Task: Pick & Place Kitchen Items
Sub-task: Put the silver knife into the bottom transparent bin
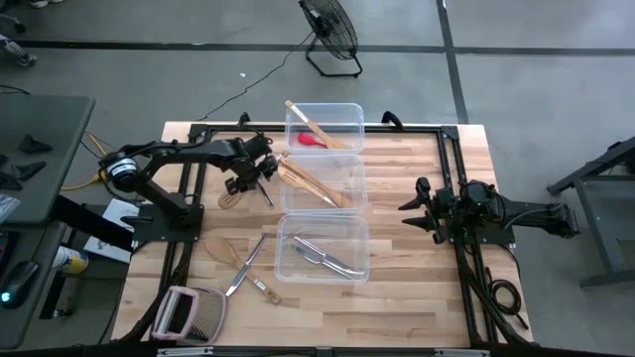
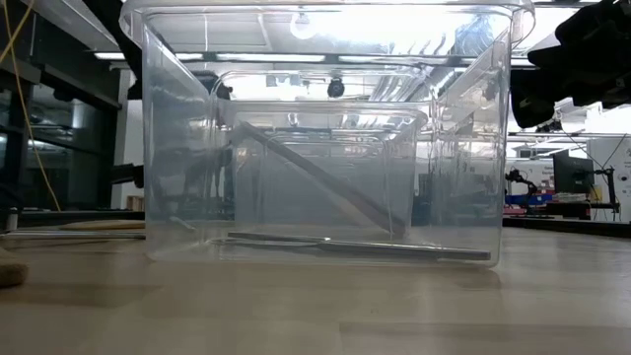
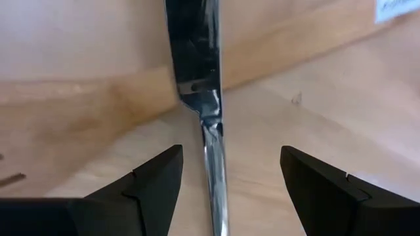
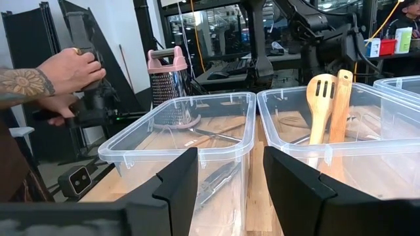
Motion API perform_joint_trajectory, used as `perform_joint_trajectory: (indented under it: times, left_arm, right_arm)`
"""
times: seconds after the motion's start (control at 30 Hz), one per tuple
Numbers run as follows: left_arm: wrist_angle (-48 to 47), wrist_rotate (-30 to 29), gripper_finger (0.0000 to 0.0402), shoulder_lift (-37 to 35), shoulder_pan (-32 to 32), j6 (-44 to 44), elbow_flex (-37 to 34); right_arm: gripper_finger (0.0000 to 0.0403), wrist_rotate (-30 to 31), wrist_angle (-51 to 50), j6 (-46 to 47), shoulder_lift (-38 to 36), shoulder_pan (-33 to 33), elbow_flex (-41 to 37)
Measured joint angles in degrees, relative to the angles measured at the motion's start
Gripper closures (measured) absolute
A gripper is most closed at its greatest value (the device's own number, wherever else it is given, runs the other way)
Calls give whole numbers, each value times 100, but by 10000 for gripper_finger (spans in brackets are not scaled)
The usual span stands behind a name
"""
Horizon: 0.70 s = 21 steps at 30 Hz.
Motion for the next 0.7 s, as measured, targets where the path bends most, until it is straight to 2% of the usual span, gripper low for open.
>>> perform_joint_trajectory:
  times: [0.17,0.7]
  left_arm:
    - [12,190,149,222,-3,51,35]
    - [-163,217,149,486,29,3,53]
  right_arm:
    - [237,0,-2,0,0,1,0]
    - [237,155,-13,0,0,2,0]
